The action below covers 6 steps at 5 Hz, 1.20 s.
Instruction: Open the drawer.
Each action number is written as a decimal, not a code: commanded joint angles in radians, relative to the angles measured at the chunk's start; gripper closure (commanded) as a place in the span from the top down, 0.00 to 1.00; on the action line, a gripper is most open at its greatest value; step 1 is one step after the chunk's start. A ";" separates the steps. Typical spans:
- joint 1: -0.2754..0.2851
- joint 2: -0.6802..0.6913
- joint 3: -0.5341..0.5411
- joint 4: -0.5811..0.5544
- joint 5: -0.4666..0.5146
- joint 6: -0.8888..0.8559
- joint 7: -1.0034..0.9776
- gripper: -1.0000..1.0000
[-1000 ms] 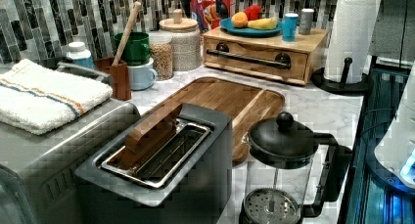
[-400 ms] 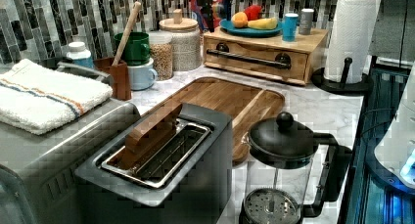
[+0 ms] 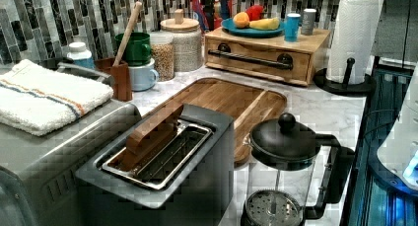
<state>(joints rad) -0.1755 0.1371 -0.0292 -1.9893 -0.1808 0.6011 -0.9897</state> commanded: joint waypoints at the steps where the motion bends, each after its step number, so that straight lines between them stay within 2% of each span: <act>1: -0.029 0.036 -0.024 -0.019 0.020 0.017 -0.091 1.00; 2: -0.023 0.043 -0.029 -0.050 0.024 0.065 -0.059 1.00; 3: -0.014 0.058 -0.027 -0.056 -0.018 0.069 0.023 1.00; 6: -0.065 0.138 -0.057 -0.087 -0.022 0.234 -0.081 1.00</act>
<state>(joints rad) -0.2274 0.2812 -0.0760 -2.0664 -0.1909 0.8359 -1.0479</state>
